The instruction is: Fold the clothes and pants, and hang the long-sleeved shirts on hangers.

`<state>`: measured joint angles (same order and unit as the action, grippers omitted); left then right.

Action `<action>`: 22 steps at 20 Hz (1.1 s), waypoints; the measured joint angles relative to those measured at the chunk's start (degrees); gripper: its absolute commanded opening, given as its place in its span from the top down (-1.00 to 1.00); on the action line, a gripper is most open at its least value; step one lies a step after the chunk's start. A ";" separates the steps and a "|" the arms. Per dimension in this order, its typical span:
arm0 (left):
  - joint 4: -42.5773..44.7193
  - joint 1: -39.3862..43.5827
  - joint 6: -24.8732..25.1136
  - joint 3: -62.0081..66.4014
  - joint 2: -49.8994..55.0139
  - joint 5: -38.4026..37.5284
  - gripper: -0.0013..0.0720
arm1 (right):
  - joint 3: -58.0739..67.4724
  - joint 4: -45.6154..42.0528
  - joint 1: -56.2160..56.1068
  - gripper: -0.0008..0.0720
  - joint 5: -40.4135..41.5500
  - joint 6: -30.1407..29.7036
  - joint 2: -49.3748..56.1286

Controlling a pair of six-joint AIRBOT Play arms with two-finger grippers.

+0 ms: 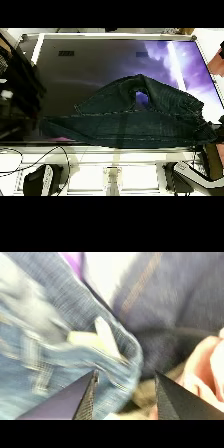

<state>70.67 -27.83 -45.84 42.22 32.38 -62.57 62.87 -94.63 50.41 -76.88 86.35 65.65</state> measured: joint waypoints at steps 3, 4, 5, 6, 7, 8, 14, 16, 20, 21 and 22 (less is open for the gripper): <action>-10.75 0.00 -0.24 8.50 7.02 -4.09 -0.32 | 6.08 5.64 0.00 -0.15 -0.37 -1.84 -0.37; -14.38 0.00 -0.81 10.95 9.97 -5.88 -0.32 | 7.69 7.17 0.00 -0.15 -0.52 -2.25 -0.39; -18.08 0.00 -1.97 12.94 13.16 -7.19 -0.33 | 9.07 8.61 0.00 -0.15 -0.46 -2.64 -0.48; -21.03 0.07 -2.99 14.32 16.22 -8.31 -0.33 | 10.19 10.10 0.00 -0.15 -0.39 -3.21 -0.50; -23.78 0.35 -4.20 15.41 19.67 -9.03 -0.41 | 10.97 11.56 0.00 -0.15 -0.37 -3.91 -0.50; -25.68 0.92 -5.38 16.15 23.02 -9.62 -0.49 | 11.58 13.22 -0.13 -0.15 -0.22 -4.59 -0.44; -30.51 9.84 -9.60 18.47 42.99 -6.86 -0.49 | 12.85 18.40 -3.43 -0.12 0.00 -6.25 0.68; -28.06 14.05 -12.02 20.09 48.22 -4.44 -0.49 | 12.83 19.10 -5.38 -0.12 0.07 -6.40 1.25; -16.13 21.27 -19.50 24.15 54.42 -1.46 -0.49 | 12.70 19.52 -9.11 -0.13 0.31 -6.56 2.38; -13.27 22.49 -21.35 24.83 55.21 -1.14 -0.49 | 12.63 19.56 -10.01 -0.12 0.39 -6.58 2.64; -10.64 23.45 -23.10 25.38 55.80 -0.70 -0.49 | 12.63 19.67 -10.78 -0.13 0.44 -6.60 2.89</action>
<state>60.03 -4.38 -68.95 67.59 88.18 -63.26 75.50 -74.96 39.64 -76.44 79.75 68.53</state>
